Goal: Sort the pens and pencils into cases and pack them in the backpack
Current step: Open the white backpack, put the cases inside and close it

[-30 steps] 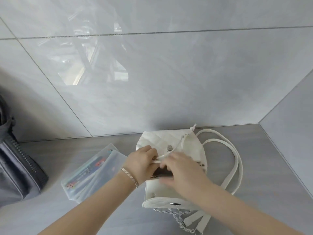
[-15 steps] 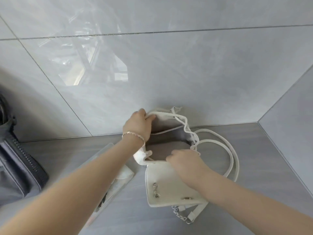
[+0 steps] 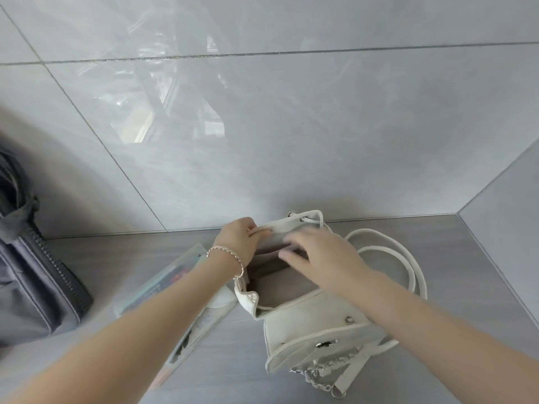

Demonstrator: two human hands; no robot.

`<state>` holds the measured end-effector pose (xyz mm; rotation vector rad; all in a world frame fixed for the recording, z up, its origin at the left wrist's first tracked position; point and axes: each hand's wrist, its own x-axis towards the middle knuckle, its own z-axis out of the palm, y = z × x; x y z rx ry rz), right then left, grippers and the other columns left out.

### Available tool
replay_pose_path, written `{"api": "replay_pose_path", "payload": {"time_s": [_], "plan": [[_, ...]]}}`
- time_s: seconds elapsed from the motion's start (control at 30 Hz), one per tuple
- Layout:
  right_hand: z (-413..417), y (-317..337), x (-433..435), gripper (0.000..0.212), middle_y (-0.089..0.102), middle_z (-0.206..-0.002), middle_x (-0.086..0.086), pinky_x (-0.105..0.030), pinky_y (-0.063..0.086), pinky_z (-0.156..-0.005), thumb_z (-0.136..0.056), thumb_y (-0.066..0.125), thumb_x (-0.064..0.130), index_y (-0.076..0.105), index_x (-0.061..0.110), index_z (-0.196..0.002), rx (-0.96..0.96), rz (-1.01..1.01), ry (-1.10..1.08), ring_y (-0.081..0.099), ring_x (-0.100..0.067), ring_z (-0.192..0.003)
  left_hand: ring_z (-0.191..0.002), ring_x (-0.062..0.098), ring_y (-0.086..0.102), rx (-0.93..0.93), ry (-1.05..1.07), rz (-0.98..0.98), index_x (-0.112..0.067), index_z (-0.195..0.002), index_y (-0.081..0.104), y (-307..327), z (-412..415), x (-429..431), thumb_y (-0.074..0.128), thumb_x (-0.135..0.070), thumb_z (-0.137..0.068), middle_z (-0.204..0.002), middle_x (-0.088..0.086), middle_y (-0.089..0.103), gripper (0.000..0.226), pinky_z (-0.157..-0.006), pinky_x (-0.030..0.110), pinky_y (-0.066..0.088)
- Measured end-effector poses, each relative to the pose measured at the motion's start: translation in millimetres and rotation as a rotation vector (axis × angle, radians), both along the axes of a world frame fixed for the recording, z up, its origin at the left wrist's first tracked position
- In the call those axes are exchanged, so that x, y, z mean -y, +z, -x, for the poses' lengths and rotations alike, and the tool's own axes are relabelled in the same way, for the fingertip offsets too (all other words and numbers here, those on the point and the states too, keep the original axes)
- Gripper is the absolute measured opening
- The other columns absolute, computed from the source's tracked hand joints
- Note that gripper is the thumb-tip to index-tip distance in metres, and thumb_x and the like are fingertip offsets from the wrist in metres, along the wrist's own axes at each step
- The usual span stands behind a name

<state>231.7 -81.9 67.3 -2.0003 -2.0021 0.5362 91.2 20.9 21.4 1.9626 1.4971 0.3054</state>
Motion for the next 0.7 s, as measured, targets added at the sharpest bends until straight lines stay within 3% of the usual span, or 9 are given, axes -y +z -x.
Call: {"api": "replay_pose_path", "payload": {"time_s": [0.07,0.13,0.17,0.2,0.27,0.3,0.4,0.5,0.7], "plan": [[0.2,-3.2,-14.8,0.032,0.054,-0.119,0.001,-0.031,0.043,-0.085,-0.092,0.048,0.032,0.053,0.022,-0.122,-0.004,-0.114,-0.107,0.051,-0.019,-0.113,-0.072,0.018,0.055,0.218,0.051,0.128,-0.020,-0.072,0.056,-3.0,14.7,7.1,0.057,-0.051,-0.082,-0.068,-0.006,0.058,0.032,-0.067,0.027,0.042],[0.9,-8.1,-24.1,0.035,0.050,-0.120,-0.001,-0.033,0.044,-0.083,-0.092,0.046,0.026,0.050,0.021,-0.127,-0.002,-0.102,-0.138,0.052,-0.023,-0.111,-0.080,0.021,0.061,0.452,0.195,0.199,-0.018,-0.079,0.061,-12.3,37.9,12.5,0.047,-0.053,-0.081,-0.077,0.001,0.066,0.038,-0.076,0.030,0.048],[1.3,-11.5,-26.3,0.035,0.049,-0.119,-0.001,-0.035,0.045,-0.081,-0.092,0.045,0.025,0.051,0.022,-0.126,0.012,-0.090,-0.144,0.053,-0.025,-0.108,-0.089,0.025,0.063,0.403,0.243,0.158,-0.014,-0.088,0.063,-20.1,53.6,12.0,0.048,-0.048,-0.085,-0.088,0.006,0.069,0.037,-0.082,0.032,0.048],[1.3,-14.1,-28.2,0.033,0.048,-0.117,-0.001,-0.035,0.046,-0.079,-0.092,0.045,0.025,0.053,0.022,-0.124,0.029,-0.080,-0.155,0.053,-0.026,-0.105,-0.101,0.026,0.061,0.202,0.261,0.096,-0.011,-0.102,0.063,-30.6,72.3,9.0,0.050,-0.039,-0.090,-0.104,0.011,0.068,0.033,-0.088,0.033,0.044],[2.5,-17.6,-31.0,0.030,0.046,-0.114,-0.001,-0.037,0.049,-0.078,-0.092,0.045,0.025,0.057,0.021,-0.119,0.047,-0.070,-0.191,0.053,-0.026,-0.103,-0.123,0.027,0.048,-0.162,0.271,0.088,-0.009,-0.128,0.051,-53.5,109.1,1.1,0.053,-0.026,-0.091,-0.134,0.013,0.051,0.040,-0.101,0.032,0.035],[3.6,-18.1,-31.9,0.029,0.046,-0.113,-0.001,-0.038,0.050,-0.078,-0.092,0.045,0.025,0.058,0.020,-0.116,0.049,-0.068,-0.201,0.052,-0.025,-0.104,-0.130,0.028,0.042,-0.252,0.265,0.145,-0.010,-0.134,0.046,-62.1,124.0,-2.5,0.054,-0.027,-0.091,-0.141,0.012,0.043,0.047,-0.106,0.033,0.030],[7.3,-19.5,-34.6,0.029,0.047,-0.113,-0.003,-0.035,0.049,-0.080,-0.092,0.045,0.023,0.059,0.016,-0.116,0.059,-0.060,-0.193,0.051,-0.026,-0.106,-0.139,0.024,0.030,-0.262,0.187,0.265,-0.018,-0.134,0.049,-77.0,146.0,-15.6,0.052,-0.031,-0.093,-0.148,0.009,0.036,0.044,-0.112,0.032,0.022],[9.8,-18.3,-33.6,0.029,0.048,-0.114,-0.005,-0.031,0.043,-0.079,-0.092,0.046,0.021,0.060,0.014,-0.116,0.066,-0.055,-0.197,0.050,-0.027,-0.107,-0.144,0.021,0.022,-0.238,0.098,0.282,-0.022,-0.135,0.048,-83.8,153.7,-28.2,0.056,-0.021,-0.091,-0.153,0.009,0.028,0.045,-0.114,0.030,0.019],[8.8,-18.7,-33.1,0.031,0.047,-0.114,-0.003,-0.030,0.040,-0.076,-0.092,0.045,0.020,0.058,0.017,-0.120,0.039,-0.061,-0.217,0.049,-0.026,-0.106,-0.133,0.023,0.036,-0.518,-0.183,0.305,-0.026,-0.149,0.011,-81.4,162.8,-37.1,0.074,-0.027,-0.073,-0.146,0.003,0.034,0.098,-0.109,0.030,0.030]]}}
